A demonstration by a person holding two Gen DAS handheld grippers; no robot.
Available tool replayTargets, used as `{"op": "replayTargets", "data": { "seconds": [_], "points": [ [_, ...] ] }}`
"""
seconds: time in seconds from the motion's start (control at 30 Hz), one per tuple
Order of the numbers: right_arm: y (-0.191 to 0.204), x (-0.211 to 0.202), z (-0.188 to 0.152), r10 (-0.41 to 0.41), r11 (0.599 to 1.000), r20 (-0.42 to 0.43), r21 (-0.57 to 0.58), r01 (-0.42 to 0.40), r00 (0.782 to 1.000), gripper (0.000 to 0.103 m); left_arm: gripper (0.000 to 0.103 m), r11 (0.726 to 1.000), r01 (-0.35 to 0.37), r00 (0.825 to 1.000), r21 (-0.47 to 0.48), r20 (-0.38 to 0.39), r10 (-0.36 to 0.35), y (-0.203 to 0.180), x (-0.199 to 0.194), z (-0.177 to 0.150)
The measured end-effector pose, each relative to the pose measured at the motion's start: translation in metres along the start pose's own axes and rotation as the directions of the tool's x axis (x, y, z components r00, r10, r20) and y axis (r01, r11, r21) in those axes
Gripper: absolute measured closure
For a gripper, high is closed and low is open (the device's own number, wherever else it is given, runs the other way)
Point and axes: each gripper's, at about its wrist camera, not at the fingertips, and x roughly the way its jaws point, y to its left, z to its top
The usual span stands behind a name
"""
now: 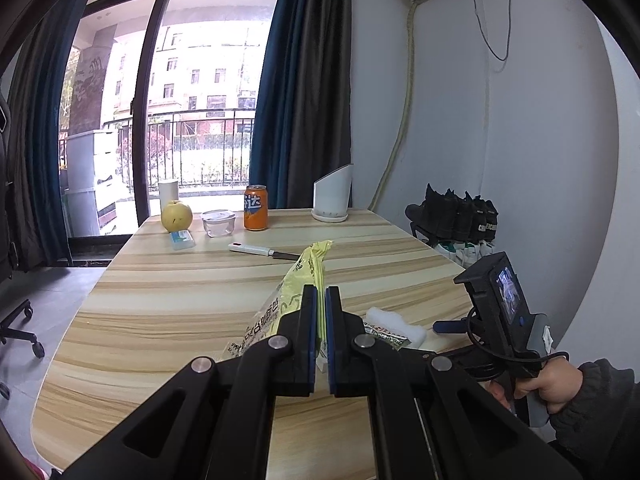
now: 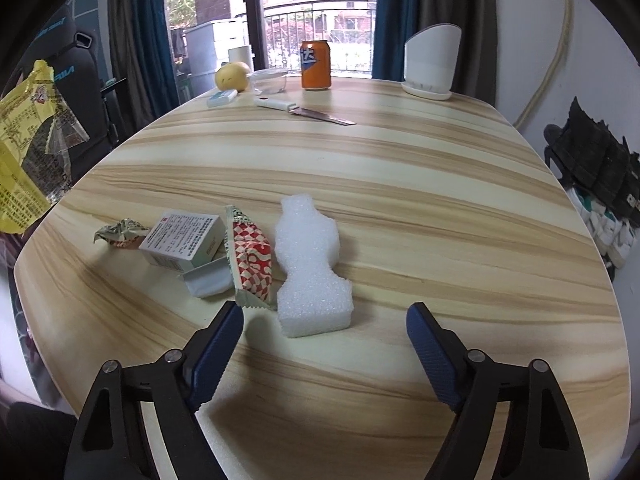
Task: Collect trash
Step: 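Grasp the white foam block with the right gripper while left holds the wrapper, then carry the wrapper and foam block down over the yellow-rimmed bin with both tools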
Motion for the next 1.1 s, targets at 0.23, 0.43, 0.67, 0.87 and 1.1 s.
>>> {"op": "replayTargets", "data": {
  "seconds": [0.23, 0.43, 0.67, 0.87, 1.1],
  "points": [
    [0.007, 0.000, -0.002, 0.012, 0.999, 0.002, -0.039, -0.012, 1.000, 0.053, 0.103, 1.000, -0.002, 1.000, -0.015, -0.009, 0.002, 0.003, -0.001, -0.002],
    [0.013, -0.005, -0.005, 0.033, 0.997, 0.015, -0.070, -0.032, 0.999, 0.069, 0.103, 1.000, -0.003, 1.000, -0.025, -0.013, 0.003, 0.006, -0.001, -0.003],
    [0.016, -0.013, -0.008, 0.038, 0.995, 0.060, -0.092, -0.032, 0.998, 0.072, 0.103, 0.999, 0.000, 1.000, -0.041, -0.018, -0.001, 0.007, 0.002, -0.004],
    [0.005, -0.026, -0.010, 0.044, 0.999, 0.113, -0.036, -0.040, 0.993, 0.072, 0.103, 0.999, 0.012, 1.000, -0.032, -0.023, -0.013, 0.003, 0.000, -0.006],
    [0.003, -0.067, -0.016, 0.054, 0.998, 0.228, 0.016, -0.059, 0.972, 0.072, 0.103, 0.999, 0.037, 0.999, -0.013, -0.022, -0.037, -0.011, -0.006, -0.009]
  ]
}}
